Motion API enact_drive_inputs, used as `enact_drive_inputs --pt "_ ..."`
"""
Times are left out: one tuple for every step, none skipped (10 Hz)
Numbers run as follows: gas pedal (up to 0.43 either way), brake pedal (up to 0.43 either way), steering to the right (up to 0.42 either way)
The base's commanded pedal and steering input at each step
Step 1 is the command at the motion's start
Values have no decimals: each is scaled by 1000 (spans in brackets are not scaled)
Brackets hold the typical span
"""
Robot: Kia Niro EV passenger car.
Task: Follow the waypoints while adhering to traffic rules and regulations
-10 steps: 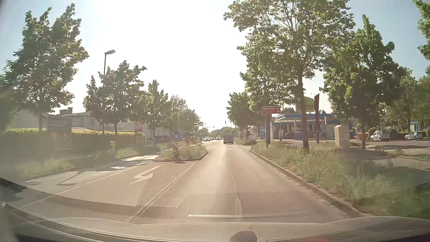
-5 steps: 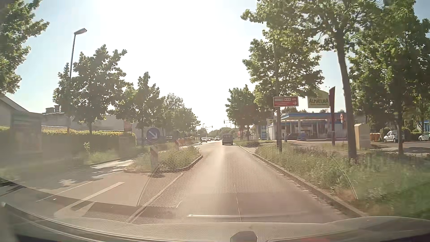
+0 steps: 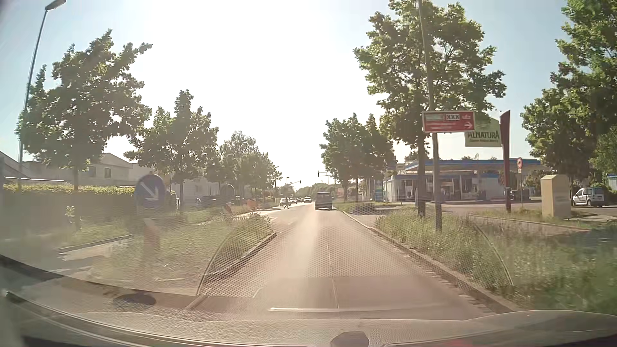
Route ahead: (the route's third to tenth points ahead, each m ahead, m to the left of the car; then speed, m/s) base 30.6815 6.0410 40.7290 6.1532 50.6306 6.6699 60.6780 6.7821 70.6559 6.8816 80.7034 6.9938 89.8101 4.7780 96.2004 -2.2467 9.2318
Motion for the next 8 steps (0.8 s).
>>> enact_drive_inputs --pt "59 0 4" --pt "59 0 2" --pt "59 0 -1" --pt "59 0 -5" --pt "59 0 -10" --pt "59 0 -12" --pt "59 0 -12" --pt "59 0 -12"
